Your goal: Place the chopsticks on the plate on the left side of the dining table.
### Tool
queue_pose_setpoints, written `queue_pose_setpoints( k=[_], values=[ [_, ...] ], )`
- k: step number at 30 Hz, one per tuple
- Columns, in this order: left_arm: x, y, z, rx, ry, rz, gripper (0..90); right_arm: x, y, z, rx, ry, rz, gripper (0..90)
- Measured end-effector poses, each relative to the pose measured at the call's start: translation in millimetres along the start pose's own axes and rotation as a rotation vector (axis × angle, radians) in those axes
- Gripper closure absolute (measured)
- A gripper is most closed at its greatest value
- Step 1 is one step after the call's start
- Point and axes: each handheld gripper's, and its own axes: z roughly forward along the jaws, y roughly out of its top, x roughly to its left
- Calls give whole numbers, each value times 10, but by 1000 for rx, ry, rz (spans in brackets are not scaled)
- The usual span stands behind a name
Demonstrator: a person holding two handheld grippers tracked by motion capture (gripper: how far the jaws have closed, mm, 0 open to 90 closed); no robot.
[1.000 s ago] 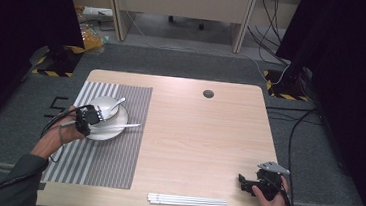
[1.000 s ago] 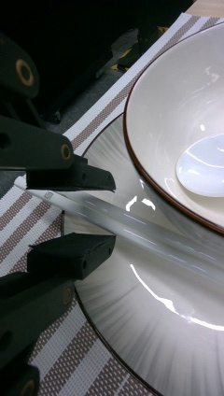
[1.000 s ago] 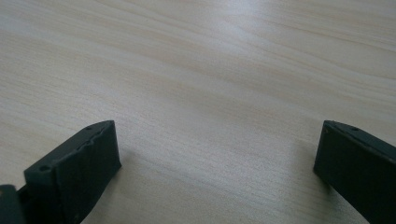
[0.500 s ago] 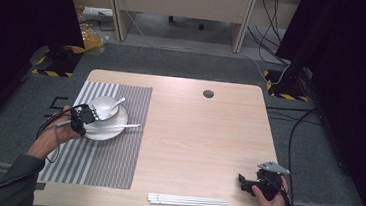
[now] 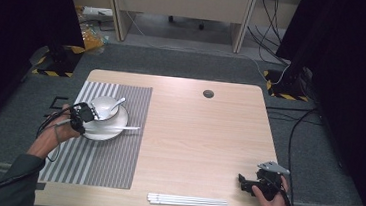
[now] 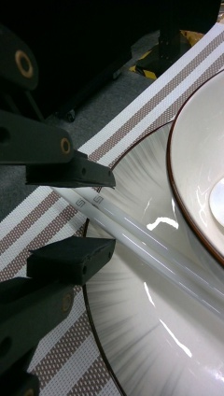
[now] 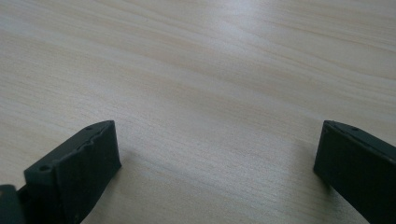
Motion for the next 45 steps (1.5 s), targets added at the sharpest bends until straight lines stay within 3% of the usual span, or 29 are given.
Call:
queue_pose_setpoints(
  k=[11,17,21,25,29,39,45],
  values=[
    [8,-16,-49,5,-13,-23,602,0,0,0,0,0,0,3],
    [-89,23,-195,-60,-98,-62,568,1,0,0,0,0,-1,3],
    [-239,140,-306,-100,-153,-48,551,1,1,0,0,0,0,3],
    [-371,255,-382,-137,-179,-41,537,1,1,0,0,0,-1,3],
    [-465,387,-445,-192,-227,-68,512,3,0,0,0,0,1,3],
    [-622,749,-577,-283,-224,-68,500,3,0,-1,1,1,1,3],
    [-642,1000,-579,-316,-197,-87,497,4,0,-1,1,2,1,3]
  ],
)
